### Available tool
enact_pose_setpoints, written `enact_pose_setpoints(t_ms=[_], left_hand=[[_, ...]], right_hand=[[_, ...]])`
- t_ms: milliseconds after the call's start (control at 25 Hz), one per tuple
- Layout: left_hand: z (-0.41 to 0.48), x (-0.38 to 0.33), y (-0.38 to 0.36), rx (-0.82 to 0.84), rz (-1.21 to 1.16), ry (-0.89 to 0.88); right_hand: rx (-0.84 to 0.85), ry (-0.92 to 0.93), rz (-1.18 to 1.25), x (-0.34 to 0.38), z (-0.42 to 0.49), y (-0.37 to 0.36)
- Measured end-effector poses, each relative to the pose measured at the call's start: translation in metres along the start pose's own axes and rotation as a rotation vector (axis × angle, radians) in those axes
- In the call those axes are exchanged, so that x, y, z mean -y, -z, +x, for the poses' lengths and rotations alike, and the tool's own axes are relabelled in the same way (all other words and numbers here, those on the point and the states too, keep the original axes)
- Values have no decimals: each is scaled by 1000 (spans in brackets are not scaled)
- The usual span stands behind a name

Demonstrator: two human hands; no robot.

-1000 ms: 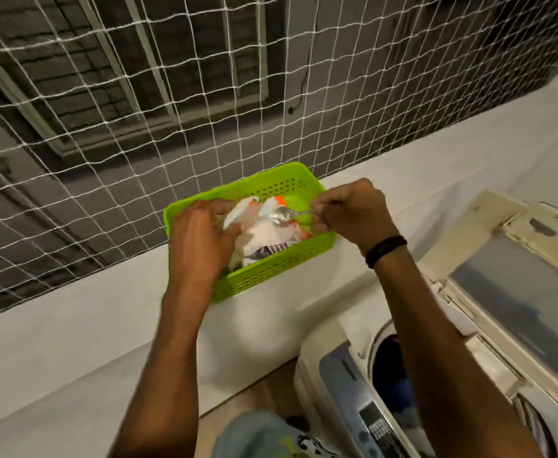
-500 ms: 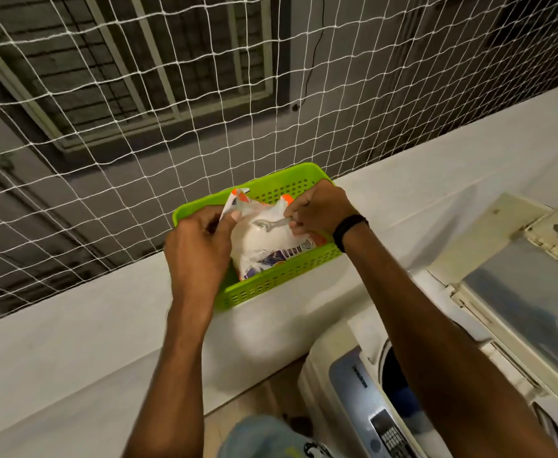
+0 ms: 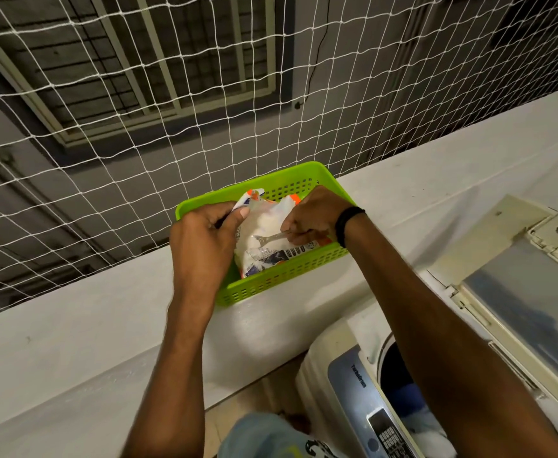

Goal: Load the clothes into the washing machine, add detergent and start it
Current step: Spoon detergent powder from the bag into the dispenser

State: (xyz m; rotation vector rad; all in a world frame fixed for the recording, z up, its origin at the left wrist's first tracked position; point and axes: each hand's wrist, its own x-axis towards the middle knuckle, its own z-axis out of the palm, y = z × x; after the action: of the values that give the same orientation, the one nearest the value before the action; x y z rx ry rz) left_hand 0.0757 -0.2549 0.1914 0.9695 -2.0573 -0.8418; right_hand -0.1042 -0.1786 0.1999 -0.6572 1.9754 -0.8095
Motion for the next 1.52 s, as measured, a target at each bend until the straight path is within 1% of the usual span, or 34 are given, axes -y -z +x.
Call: enact_pose_setpoints(t_ms=[120,280,400,480,640,840,1080,1280,1520], left_hand=[[3,-2,-3,12,-17,-26],[3,-6,-4,17,-93,-5],[7,-4,-4,56,-179,39],[10,-4,-5,81,-212,40],[20,-4,-7,100,-266,52],[25,-12,-12,126,-336,35],[28,-4,-21,255,-259,84],[23,-11,-16,205,-198,96],[7,-17,-21,224,-117,82]], right_hand=[[95,5,-25,0,-3,2],[11,-10,101,-6,-5,10],[8,3,77,-12,-10,18],[-43,8,106,-12,-19,22],[-124,70,227,-19,-31,40],[-153,79,310,-30,-48,53],[-200,100,315,-34,-57,53],[-193,133,362,-39,-68,57],[-190,151,417,-52,-80,63]])
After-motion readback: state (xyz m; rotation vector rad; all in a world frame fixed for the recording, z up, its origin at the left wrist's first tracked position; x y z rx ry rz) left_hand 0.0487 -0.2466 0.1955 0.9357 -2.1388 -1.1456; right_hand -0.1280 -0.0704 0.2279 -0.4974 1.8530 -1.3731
